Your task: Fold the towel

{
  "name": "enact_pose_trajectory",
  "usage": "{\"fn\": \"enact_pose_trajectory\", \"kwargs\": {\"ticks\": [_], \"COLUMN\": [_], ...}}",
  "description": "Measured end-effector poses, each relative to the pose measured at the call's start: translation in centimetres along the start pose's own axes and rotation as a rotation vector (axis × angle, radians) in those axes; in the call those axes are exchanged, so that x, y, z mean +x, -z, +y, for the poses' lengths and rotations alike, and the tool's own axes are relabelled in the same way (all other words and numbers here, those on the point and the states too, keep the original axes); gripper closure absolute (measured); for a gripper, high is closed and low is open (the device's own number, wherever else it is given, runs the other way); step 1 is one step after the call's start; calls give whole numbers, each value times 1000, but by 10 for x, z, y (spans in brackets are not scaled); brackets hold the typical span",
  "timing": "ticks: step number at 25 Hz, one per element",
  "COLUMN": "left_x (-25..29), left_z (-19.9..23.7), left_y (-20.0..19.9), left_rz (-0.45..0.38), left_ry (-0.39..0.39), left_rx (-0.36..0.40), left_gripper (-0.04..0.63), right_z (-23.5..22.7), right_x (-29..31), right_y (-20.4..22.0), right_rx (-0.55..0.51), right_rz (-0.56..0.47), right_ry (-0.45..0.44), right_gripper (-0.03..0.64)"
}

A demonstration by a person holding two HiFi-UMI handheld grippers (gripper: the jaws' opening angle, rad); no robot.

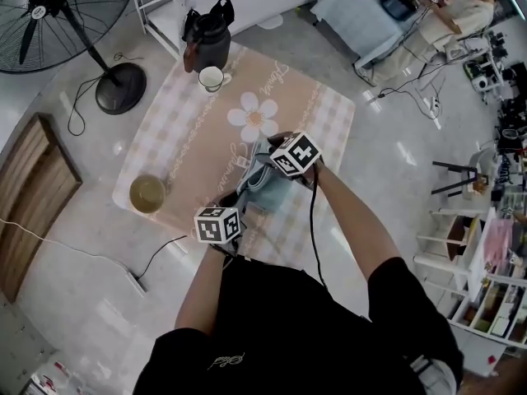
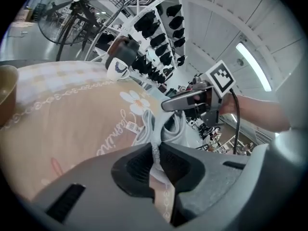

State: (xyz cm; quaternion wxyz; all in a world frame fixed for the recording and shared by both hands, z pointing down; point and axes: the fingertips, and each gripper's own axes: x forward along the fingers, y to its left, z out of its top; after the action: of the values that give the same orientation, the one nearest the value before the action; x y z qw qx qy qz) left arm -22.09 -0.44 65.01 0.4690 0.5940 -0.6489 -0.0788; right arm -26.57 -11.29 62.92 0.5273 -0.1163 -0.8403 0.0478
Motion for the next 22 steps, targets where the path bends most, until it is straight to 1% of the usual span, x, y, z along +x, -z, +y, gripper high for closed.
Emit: {"fn": "enact_pose_trajectory", "kwargs": {"ticks": [2, 3, 5, 7, 9, 11, 13, 15, 17, 19, 22], "left_x": [-1, -2, -1, -2, -3, -6, -13, -22, -32, -39, -43], "left_z": [6, 8, 10, 10, 10, 13, 18, 23, 25, 24, 13], "left_y": [0, 1, 4, 4, 4, 3, -1, -5, -10, -18, -25], "left_rz": [1, 8, 19, 18, 15, 12, -7, -38, -70, -97, -115], "left_ry": [-12, -12, -5, 7, 2, -26, -57, -87, -117, -143, -173], "left_rx": [-10, -13, -27, -46, -42, -22, -24, -39, -42, -22, 34], "left_gripper": [557, 538, 476, 472, 472, 472, 472, 472, 472, 472, 472], "right_z": [6, 8, 11, 13, 11, 7, 5, 4, 1, 1, 9], "right_x": [-4, -6, -11, -19, -29, -42, -55, -67, -77, -85, -89], "right_y": [1, 4, 10, 11, 9, 6, 5, 6, 9, 14, 33], "right_rx": [1, -13, -59, -80, -77, -71, -72, -91, -108, -97, -38], "right_rz": [-7, 8, 42, 38, 14, -18, -40, -53, -80, -125, -191], "right_ry": [-32, -45, -65, -83, -88, -83, -90, -74, -36, 5, 38], "right_gripper": [413, 408, 382, 365, 356, 354, 354, 354, 354, 356, 359]}}
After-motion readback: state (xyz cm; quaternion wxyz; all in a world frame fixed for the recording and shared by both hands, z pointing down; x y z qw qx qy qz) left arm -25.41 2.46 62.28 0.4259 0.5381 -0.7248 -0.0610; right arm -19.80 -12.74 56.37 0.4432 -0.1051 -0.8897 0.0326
